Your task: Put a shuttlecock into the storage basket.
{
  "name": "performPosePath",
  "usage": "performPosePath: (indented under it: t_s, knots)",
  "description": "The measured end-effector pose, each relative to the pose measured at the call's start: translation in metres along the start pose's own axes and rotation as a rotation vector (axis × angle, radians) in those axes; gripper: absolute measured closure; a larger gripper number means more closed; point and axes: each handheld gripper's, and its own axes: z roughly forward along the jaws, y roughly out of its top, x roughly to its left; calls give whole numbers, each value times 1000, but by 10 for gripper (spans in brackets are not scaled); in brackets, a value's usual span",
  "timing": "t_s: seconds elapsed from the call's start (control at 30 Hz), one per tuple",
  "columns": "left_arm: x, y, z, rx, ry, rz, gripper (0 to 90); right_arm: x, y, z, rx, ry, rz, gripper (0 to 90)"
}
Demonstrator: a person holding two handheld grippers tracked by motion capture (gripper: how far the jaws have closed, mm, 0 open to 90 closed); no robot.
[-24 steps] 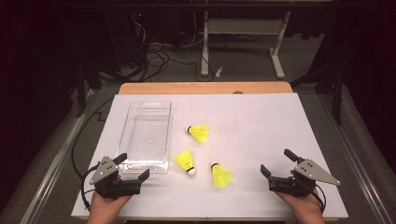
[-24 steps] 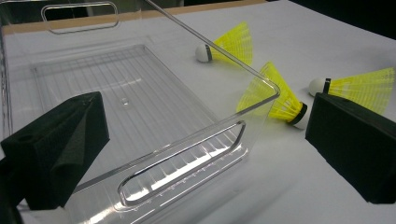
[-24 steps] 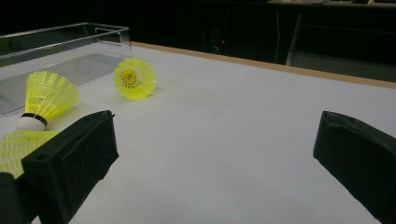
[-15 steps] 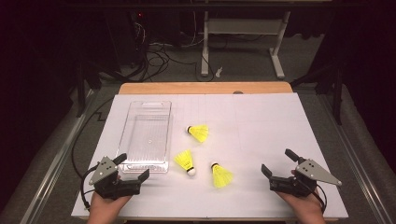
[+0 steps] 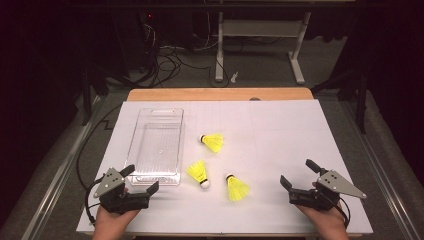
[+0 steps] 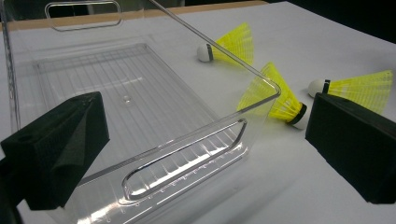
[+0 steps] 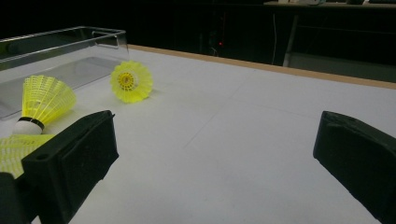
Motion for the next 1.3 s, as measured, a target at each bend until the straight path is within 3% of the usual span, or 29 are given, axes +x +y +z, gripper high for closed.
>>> performPosePath:
  t_s: [0.43,1.3]
  knots:
    - [7,0,-5,2,9,1,8,0,-1,1,7,12,0,3]
    - [52,-9,-37,-66,101,-132,9,0,-1,1,6,16,2,3]
